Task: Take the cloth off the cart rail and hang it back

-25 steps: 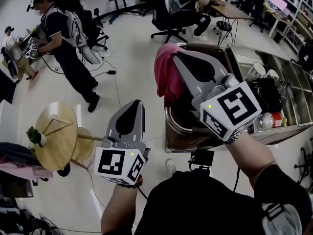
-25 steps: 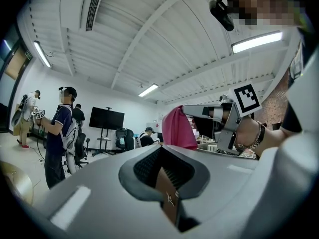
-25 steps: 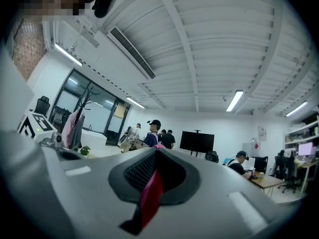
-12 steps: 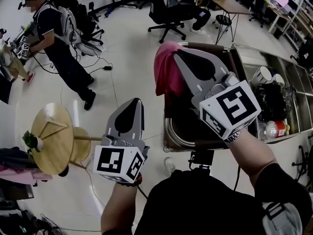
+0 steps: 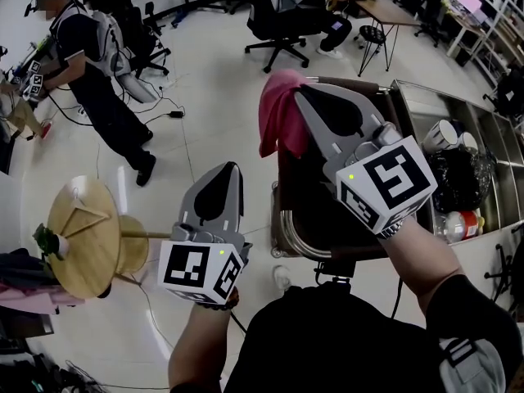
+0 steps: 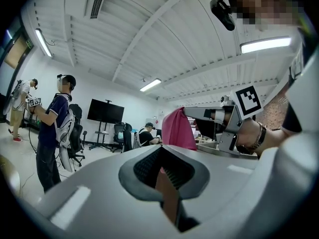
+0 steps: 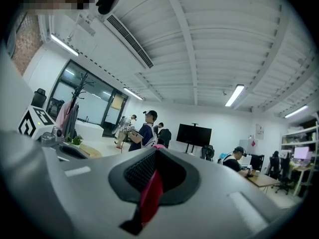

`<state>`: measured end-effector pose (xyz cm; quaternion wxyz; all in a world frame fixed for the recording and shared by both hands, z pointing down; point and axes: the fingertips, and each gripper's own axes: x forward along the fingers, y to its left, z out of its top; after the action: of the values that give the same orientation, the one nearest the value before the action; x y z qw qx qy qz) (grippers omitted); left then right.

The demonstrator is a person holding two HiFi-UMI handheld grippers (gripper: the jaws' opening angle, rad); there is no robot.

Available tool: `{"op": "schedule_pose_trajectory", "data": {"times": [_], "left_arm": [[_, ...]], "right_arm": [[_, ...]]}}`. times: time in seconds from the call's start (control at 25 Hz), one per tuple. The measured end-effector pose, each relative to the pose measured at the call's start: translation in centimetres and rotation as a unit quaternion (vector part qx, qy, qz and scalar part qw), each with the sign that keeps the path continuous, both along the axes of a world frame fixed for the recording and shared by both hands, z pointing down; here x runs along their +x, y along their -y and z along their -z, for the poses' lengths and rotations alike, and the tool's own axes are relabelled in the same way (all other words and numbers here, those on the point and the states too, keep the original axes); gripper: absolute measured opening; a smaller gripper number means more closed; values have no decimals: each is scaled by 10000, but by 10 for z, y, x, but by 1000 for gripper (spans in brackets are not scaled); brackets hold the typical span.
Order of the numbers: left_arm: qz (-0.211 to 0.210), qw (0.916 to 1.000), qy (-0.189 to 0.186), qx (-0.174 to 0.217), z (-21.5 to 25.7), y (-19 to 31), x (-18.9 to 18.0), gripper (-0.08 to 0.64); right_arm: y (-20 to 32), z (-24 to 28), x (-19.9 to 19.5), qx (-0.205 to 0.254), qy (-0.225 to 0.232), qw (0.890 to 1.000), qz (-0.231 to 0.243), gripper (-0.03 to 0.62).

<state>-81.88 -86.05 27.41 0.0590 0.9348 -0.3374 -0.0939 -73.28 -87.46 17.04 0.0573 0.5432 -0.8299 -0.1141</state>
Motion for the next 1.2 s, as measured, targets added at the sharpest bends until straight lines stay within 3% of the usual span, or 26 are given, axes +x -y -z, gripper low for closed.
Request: {"op": "schedule_pose_trajectory", "data": {"times": [0.32,0.64,1.2], "left_arm": [[-196,9995,-63,-246,-22,21,14,0],[-372,9988,-161,-269,-24,15,28,0],[-229,9990,-110,-358,-38,2,25,0]], "right_arm": [[20,-32,11,-350,-275,9988,-189,6],[5,-7,27,-127,-383,9983,-419,6],[-6,-100,1,-1124,-682,9911,202,8]]}}
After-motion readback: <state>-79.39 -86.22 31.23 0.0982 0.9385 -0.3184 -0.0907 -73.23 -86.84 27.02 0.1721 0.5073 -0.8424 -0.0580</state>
